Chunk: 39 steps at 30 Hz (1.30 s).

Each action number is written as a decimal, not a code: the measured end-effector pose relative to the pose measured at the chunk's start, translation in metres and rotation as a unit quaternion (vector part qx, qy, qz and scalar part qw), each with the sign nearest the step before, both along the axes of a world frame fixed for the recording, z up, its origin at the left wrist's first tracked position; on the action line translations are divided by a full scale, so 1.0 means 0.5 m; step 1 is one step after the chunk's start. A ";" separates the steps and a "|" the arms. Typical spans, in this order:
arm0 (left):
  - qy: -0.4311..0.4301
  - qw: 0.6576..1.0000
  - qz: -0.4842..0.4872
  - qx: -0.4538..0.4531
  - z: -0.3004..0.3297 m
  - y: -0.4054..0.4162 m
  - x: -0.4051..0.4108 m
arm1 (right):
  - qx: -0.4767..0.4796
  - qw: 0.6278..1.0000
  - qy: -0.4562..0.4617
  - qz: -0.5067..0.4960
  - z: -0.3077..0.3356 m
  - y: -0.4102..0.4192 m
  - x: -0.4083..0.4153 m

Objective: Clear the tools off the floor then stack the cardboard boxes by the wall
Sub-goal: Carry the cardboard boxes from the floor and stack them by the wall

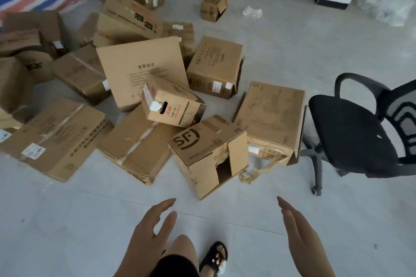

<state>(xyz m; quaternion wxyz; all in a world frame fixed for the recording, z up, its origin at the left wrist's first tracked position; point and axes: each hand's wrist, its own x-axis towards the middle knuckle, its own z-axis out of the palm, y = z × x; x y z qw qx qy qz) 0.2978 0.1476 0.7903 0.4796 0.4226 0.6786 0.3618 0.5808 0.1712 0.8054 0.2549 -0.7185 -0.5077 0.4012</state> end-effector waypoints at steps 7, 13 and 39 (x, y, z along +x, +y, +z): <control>0.008 0.996 0.057 -0.067 -0.054 0.185 0.031 | -0.037 0.996 -0.019 0.079 -0.019 0.252 0.019; 0.021 0.992 0.046 -0.115 -0.105 0.378 0.067 | -0.068 0.988 -0.045 0.130 -0.051 0.471 0.056; -0.185 0.748 0.591 -0.239 -0.886 0.624 0.192 | -0.261 0.961 -0.032 0.091 -0.942 1.028 0.124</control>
